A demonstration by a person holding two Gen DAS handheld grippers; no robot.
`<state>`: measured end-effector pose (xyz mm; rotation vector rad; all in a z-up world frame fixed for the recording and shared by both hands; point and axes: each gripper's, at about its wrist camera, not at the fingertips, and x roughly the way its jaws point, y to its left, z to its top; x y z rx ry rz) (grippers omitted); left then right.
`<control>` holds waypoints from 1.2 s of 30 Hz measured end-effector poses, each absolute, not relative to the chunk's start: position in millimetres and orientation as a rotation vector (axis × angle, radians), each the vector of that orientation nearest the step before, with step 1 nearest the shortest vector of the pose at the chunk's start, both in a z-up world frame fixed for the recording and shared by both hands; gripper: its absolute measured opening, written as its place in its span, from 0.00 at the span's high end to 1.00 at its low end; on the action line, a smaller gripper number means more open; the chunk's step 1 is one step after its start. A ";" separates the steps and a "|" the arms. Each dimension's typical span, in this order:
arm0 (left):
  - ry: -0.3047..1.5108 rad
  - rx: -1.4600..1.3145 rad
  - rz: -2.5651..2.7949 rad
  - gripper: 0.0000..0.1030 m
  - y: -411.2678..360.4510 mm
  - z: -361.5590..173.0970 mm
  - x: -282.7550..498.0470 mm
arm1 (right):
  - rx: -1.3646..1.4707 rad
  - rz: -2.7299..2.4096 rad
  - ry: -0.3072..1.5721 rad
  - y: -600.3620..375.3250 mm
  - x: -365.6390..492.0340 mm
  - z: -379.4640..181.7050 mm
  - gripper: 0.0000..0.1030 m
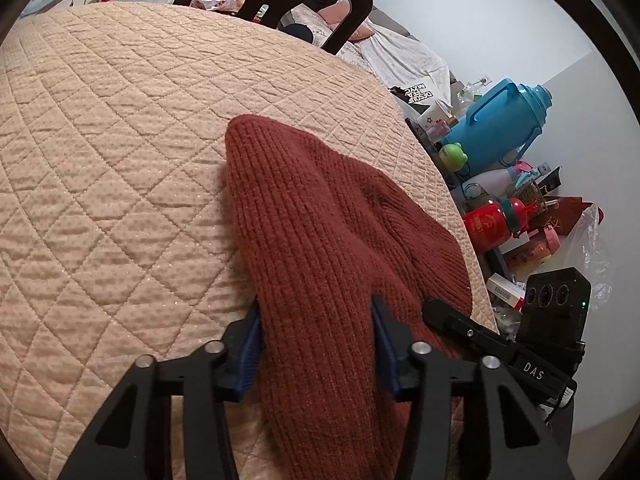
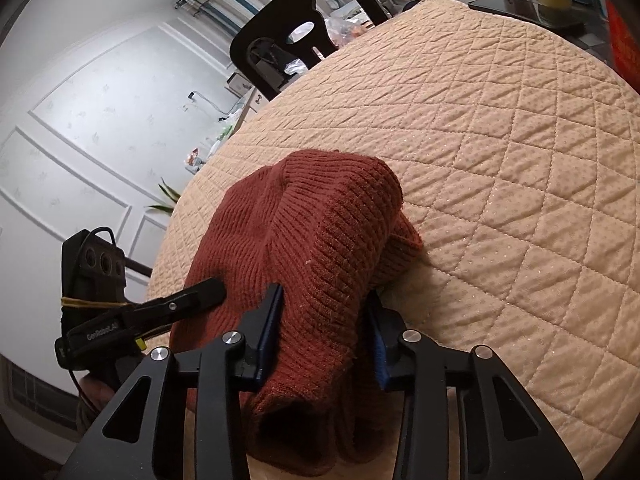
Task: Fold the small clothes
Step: 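Close the right gripper on the bundle edge while the left gripper grasps beside it, then lift the bundle with both grippers and fold it over onto itself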
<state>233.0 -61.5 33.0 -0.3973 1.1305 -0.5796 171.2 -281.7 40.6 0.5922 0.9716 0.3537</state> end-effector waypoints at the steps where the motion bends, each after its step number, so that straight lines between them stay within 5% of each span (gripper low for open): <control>1: 1.125 -0.394 -0.576 0.55 -61.9 34.4 232.3 | 0.589 0.348 0.968 -280.5 170.7 42.1 0.64; 36: 0.977 -0.445 -0.434 0.60 85.4 87.3 190.6 | 0.491 0.531 0.884 -138.2 185.3 90.1 0.66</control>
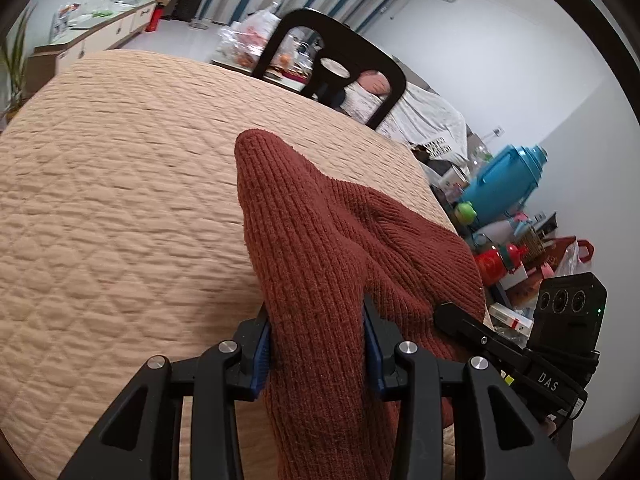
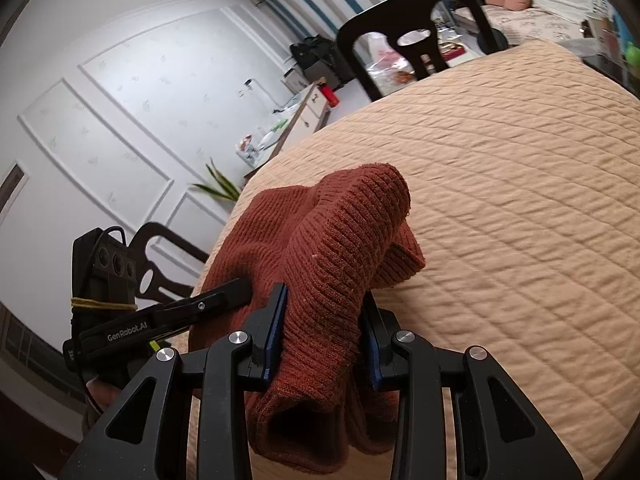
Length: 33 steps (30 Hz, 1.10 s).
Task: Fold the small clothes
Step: 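Lift the bundle with both grippers and fold it over onto itself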
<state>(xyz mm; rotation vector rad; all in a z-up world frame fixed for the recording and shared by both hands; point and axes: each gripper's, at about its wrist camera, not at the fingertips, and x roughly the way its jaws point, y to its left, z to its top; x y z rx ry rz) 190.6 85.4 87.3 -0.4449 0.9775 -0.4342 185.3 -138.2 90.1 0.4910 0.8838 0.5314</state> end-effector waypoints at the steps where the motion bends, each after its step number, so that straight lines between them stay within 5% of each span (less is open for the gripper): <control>1: 0.973 -0.446 -0.424 0.60 92.7 87.8 189.9 | 0.487 0.541 0.887 -130.4 187.7 89.4 0.67; 33: 0.939 -0.531 -0.169 0.60 271.3 52.0 189.9 | 0.399 0.784 1.003 53.1 210.1 54.8 0.66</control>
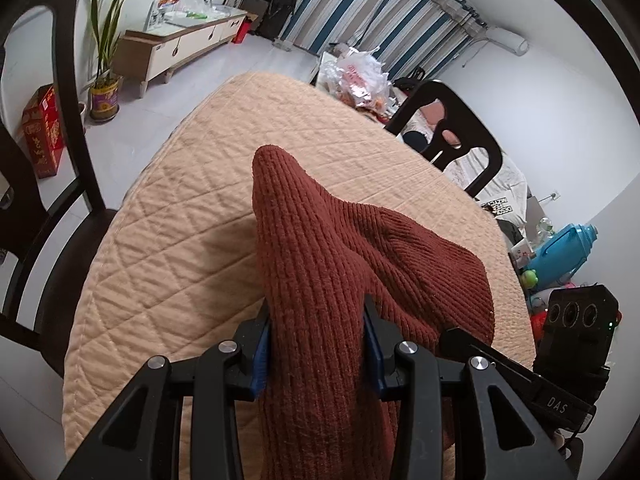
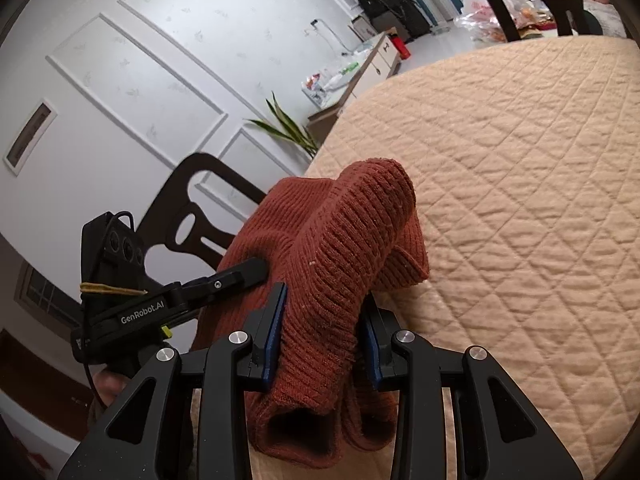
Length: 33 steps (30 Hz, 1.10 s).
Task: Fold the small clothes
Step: 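Lift the bundle with both grippers and fold it over onto itself, then open both grippers and pull them back from the folded sweater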
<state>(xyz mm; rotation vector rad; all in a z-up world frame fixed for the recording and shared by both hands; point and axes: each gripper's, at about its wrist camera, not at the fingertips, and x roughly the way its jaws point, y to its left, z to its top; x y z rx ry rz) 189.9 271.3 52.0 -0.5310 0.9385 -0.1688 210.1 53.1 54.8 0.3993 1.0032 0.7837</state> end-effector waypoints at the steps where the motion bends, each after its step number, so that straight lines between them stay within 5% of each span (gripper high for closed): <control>1: 0.945 -0.528 -0.164 0.60 272.4 47.9 189.9 | 0.390 0.780 1.009 54.7 210.5 53.8 0.66; 11: 0.951 -0.531 -0.184 0.54 286.8 34.5 184.2 | 0.336 0.697 1.047 63.3 206.5 43.0 0.64; 29: 0.864 -0.299 -0.020 0.07 273.1 55.5 131.2 | 0.100 0.575 0.910 63.8 167.0 68.4 0.41; 33: 0.850 -0.257 0.015 0.06 262.8 55.1 109.0 | 0.060 0.554 0.872 57.3 143.1 76.5 0.41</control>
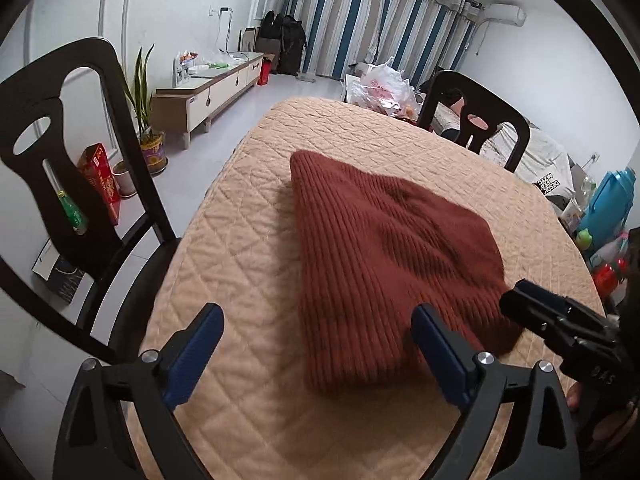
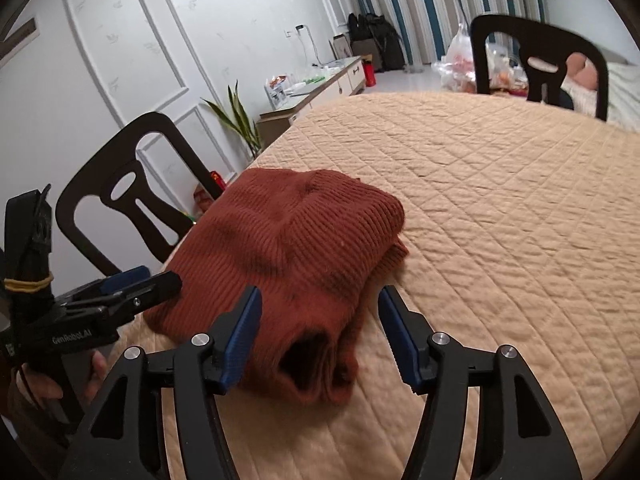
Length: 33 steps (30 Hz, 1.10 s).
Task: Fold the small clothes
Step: 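Open both grippers and pull them back from the folded sweater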
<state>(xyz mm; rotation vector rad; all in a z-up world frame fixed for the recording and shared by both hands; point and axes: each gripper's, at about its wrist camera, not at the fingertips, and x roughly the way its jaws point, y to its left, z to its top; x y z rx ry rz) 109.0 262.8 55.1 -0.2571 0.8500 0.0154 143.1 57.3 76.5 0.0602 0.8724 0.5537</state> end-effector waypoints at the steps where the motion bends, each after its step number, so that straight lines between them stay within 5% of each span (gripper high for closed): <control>1: 0.857 -0.256 0.026 0.06 260.9 53.5 103.9 | 0.052 0.555 0.862 54.7 136.1 77.5 0.40; 4: 0.863 -0.223 0.066 0.06 253.2 48.6 89.9 | -0.001 0.514 0.866 53.9 119.9 73.8 0.31; 33: 0.916 -0.085 0.178 0.04 211.8 14.8 36.9 | -0.161 0.336 0.945 44.6 57.3 37.8 0.31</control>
